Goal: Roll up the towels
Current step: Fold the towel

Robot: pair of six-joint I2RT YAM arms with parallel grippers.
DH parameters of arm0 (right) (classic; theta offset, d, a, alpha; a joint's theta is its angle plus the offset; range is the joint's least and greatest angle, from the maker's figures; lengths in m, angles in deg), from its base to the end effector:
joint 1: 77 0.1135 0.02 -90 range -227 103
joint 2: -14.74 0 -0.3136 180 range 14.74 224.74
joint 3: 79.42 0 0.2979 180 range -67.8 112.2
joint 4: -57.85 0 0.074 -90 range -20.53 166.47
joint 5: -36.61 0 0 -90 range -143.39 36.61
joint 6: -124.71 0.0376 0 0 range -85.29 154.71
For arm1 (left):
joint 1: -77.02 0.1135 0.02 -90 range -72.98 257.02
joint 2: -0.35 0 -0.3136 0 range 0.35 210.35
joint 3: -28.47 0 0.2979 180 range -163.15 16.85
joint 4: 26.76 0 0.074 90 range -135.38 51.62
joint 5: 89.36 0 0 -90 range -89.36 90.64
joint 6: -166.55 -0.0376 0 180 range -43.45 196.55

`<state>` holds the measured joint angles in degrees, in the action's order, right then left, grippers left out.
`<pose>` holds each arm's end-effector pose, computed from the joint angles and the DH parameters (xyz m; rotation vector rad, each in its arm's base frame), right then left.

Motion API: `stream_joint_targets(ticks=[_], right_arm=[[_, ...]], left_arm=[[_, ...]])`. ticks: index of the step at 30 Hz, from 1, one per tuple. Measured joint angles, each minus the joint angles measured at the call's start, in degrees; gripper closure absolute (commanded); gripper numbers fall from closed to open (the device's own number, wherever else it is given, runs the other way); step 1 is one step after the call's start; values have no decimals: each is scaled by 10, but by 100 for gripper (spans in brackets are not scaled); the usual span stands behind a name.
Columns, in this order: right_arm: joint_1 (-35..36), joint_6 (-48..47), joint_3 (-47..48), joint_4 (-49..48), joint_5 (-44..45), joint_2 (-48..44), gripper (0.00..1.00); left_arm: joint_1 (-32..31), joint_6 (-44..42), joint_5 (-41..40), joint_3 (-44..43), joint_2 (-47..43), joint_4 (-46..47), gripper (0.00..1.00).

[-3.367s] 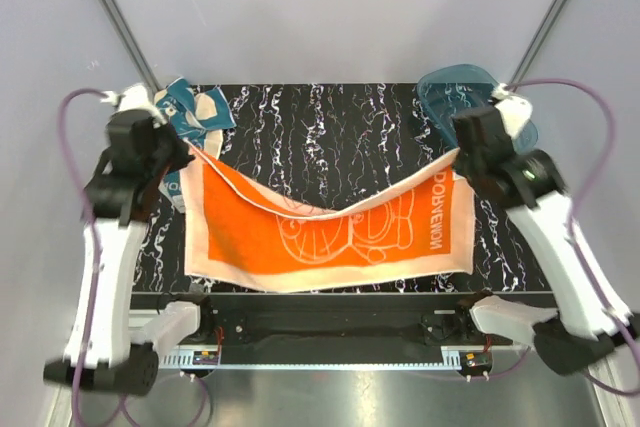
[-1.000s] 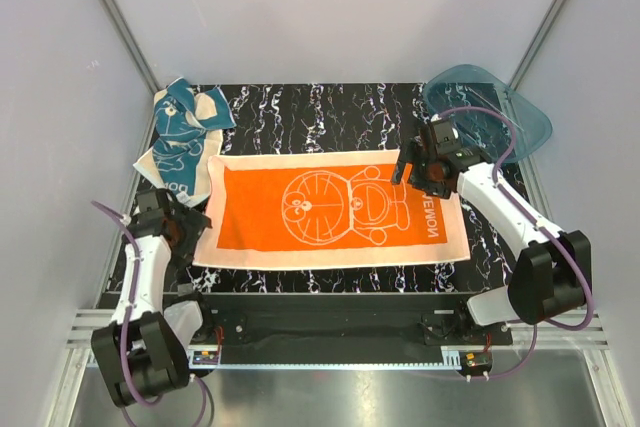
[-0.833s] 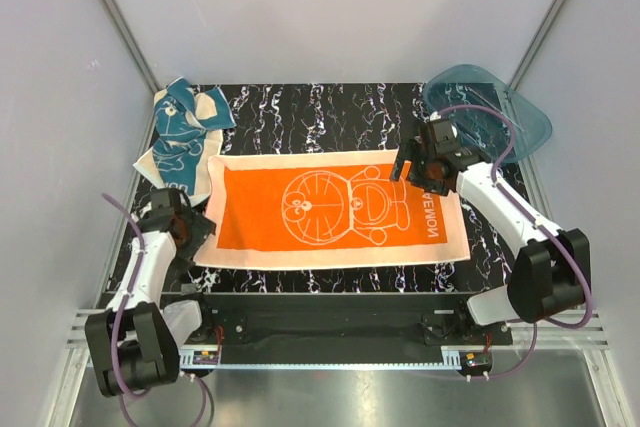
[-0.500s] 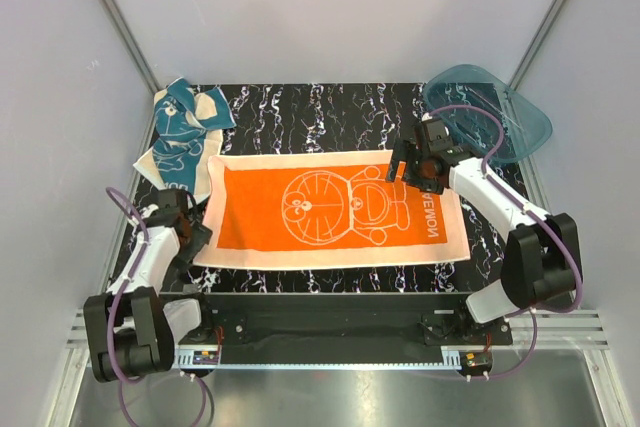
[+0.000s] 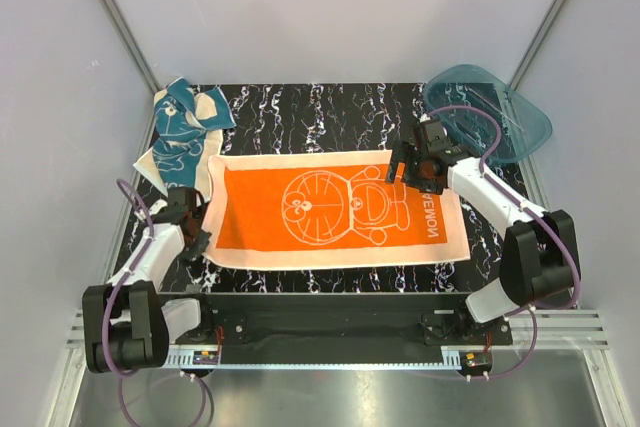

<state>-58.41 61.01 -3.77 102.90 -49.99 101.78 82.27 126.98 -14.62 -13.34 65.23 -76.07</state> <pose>0.3396 0.1119 0.2749 0.1957 2.5618 0.2253 0.1926 0.0276 0.1756 -1.3357 2.4067 0.1765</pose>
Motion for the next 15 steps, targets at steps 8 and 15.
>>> stream_joint_targets(ticks=[8,15], right_arm=[[-36,10,-38,-18,-37,-14,0],[-235,106,-171,-29,-99,-132,0]], left_arm=[[-2,-26,7,-34,-54,-32,100],[-3,-69,36,-110,-66,-57,99]])
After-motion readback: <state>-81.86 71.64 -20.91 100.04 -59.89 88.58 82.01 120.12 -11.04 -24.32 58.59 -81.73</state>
